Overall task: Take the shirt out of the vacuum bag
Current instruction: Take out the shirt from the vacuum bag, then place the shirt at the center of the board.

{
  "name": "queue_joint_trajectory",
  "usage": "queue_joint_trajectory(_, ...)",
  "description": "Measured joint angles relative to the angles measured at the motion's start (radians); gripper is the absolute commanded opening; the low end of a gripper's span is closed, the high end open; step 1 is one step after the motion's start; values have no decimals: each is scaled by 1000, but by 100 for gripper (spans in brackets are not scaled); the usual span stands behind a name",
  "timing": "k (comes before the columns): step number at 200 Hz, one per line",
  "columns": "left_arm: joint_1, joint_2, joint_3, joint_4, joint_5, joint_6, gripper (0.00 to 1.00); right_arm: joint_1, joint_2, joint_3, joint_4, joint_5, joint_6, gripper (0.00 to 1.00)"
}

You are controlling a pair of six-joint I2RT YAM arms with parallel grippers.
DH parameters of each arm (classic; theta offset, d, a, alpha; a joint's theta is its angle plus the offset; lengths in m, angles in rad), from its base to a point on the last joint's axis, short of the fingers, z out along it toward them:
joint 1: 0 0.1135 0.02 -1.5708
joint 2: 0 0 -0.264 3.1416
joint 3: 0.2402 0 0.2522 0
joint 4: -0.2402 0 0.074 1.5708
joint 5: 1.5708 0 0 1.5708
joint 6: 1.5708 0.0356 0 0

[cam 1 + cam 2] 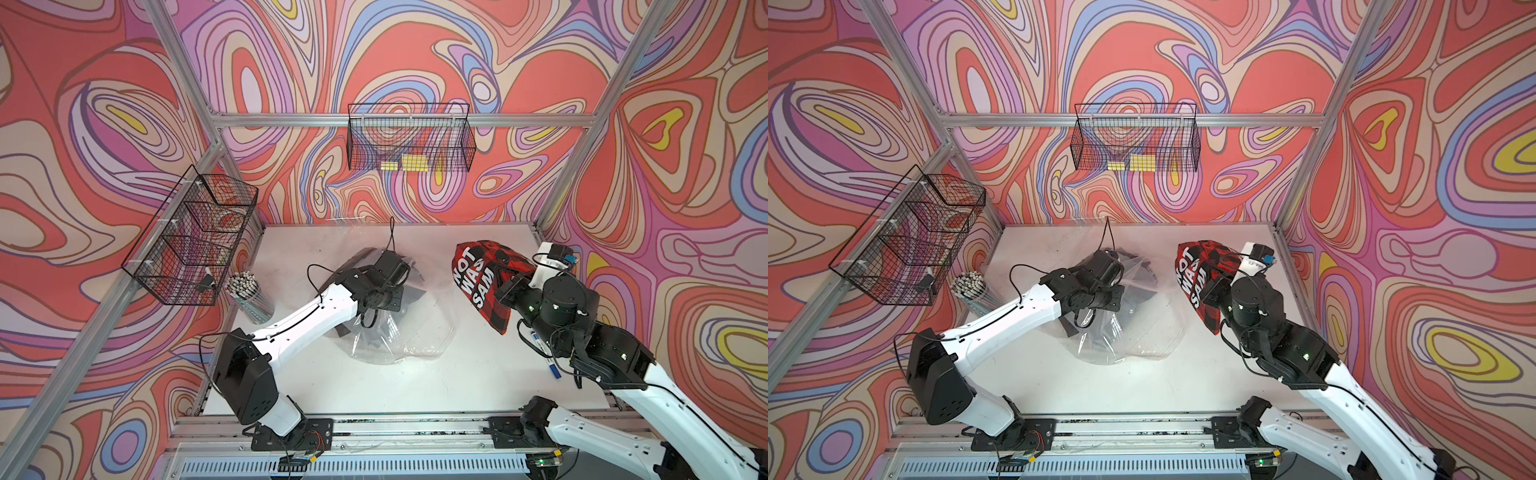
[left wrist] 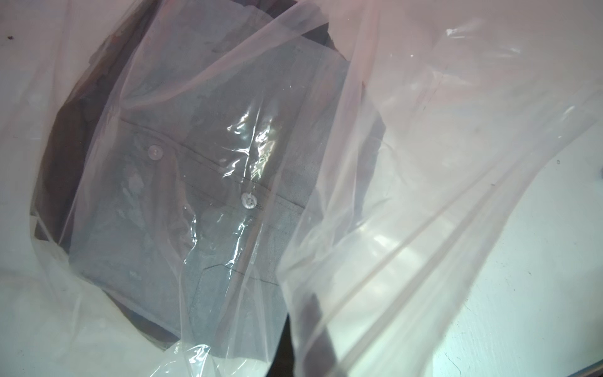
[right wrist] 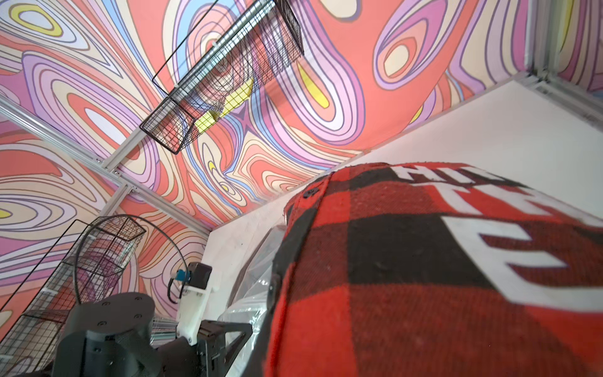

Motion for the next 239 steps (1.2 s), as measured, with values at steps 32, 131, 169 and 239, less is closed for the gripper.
queue_joint_trajectory(32,0,-10,-16,5,6,4,0,-65,89,16,33,25,-75,0)
queue_joint_trajectory(131,0,-35,-63,18,14,9,0,-693,445,-49,292,-558,-58,0)
queue_joint_trajectory(169,0,-36,-79,27,17,9,0,-763,601,23,372,-678,-36,0)
queue_joint_trajectory(239,0,-36,-86,30,19,13,0,-774,835,73,645,-774,-67,0)
